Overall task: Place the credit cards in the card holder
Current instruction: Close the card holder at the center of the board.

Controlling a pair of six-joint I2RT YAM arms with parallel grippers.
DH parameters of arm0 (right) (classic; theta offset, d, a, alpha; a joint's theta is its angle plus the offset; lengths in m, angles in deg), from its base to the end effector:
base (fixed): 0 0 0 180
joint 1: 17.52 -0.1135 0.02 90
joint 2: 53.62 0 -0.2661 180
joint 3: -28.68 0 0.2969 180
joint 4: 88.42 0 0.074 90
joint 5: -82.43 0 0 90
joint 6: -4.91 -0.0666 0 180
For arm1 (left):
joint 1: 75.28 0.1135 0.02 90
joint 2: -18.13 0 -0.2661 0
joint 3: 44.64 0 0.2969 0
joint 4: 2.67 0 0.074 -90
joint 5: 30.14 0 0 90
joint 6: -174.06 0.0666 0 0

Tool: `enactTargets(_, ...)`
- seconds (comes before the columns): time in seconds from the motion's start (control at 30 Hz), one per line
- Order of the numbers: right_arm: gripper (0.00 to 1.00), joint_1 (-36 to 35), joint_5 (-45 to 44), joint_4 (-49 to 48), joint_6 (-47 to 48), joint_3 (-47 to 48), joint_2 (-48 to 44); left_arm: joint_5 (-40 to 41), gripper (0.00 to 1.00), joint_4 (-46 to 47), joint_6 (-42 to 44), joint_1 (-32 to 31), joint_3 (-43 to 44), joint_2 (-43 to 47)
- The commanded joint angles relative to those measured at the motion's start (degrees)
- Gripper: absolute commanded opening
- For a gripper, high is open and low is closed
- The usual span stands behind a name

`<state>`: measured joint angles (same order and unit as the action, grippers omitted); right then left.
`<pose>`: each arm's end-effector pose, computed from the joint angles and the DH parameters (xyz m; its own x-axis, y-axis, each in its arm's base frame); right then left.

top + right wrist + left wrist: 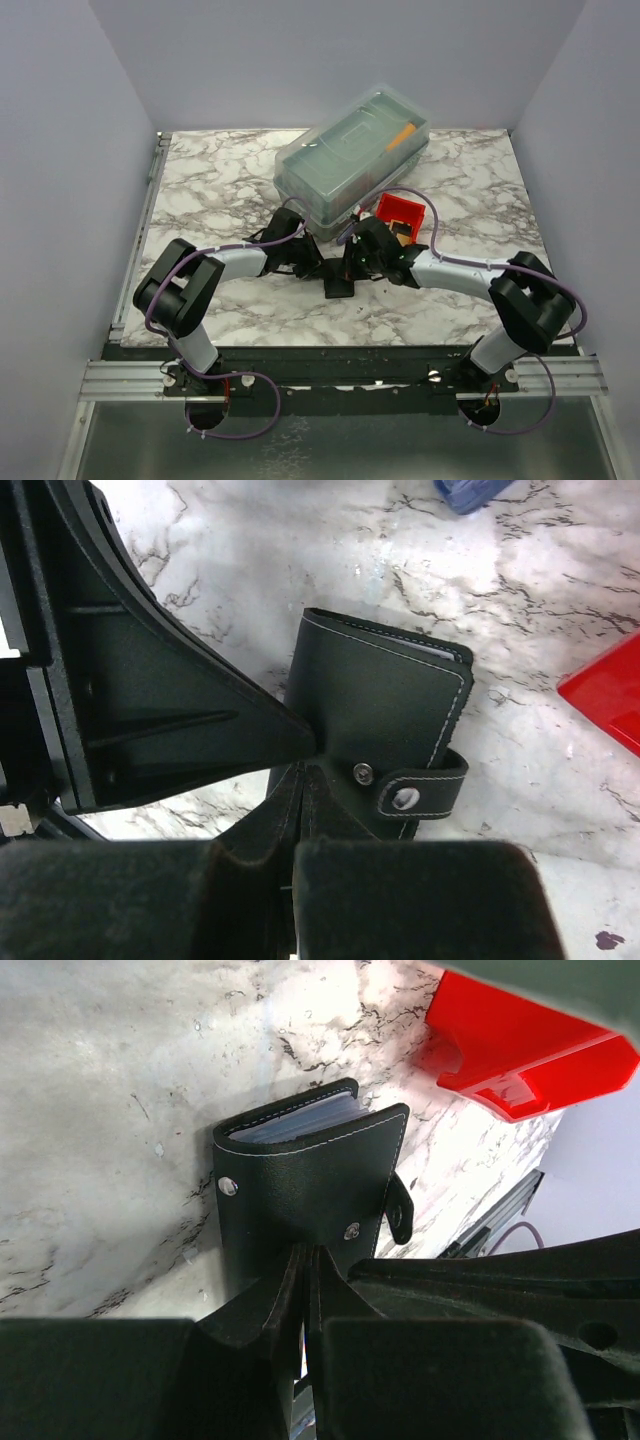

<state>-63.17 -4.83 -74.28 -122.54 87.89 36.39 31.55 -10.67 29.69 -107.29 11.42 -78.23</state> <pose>0.2595 0.2701 0.1283 -0.8407 0.0089 -0.5414 -0.2856 0.8423 0.4572 0.2920 -0.2198 0.0869 -0.9656 -0.2403 -0.0997 -0.0869 0.6592 -0.7470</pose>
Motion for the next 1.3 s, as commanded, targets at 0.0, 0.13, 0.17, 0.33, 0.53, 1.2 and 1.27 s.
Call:
enactTargets(0.0,0.0,-0.14,2.98,-1.95,0.2,1.47,1.7,2.66,0.08,-0.95,2.17,-1.94,0.6,-2.73)
enactTargets(0.13,0.0,-0.19,2.52,0.34,-0.1,2.32,-0.22,2.78,0.08,-1.04,2.17,-2.0,0.58,-2.71)
enactTargets(0.17,0.0,-0.15,2.54,3.1,0.11,3.37,-1.67,2.82,0.08,-1.06,2.21,-2.0,0.44,-2.58)
enactTargets(0.33,0.17,-1.38,-9.37,31.8,-5.92,18.7,-0.36,2.54,0.08,-1.05,2.11,-2.0,0.16,-2.64)
enactTargets(0.53,0.37,-3.63,-16.82,44.92,-9.33,25.76,6.31,2.3,0.08,-1.02,2.17,-2.0,0.42,-2.81)
enactTargets(1.2,0.29,-4.8,-21.23,46.49,-10.65,32.26,15.19,2.21,0.08,-1.05,2.52,-2.0,0.33,-2.78)
enactTargets(1.27,0.26,-4.8,-21.98,47.04,-10.8,32.83,15.73,2.21,0.08,-1.04,2.52,-2.0,0.25,-2.79)
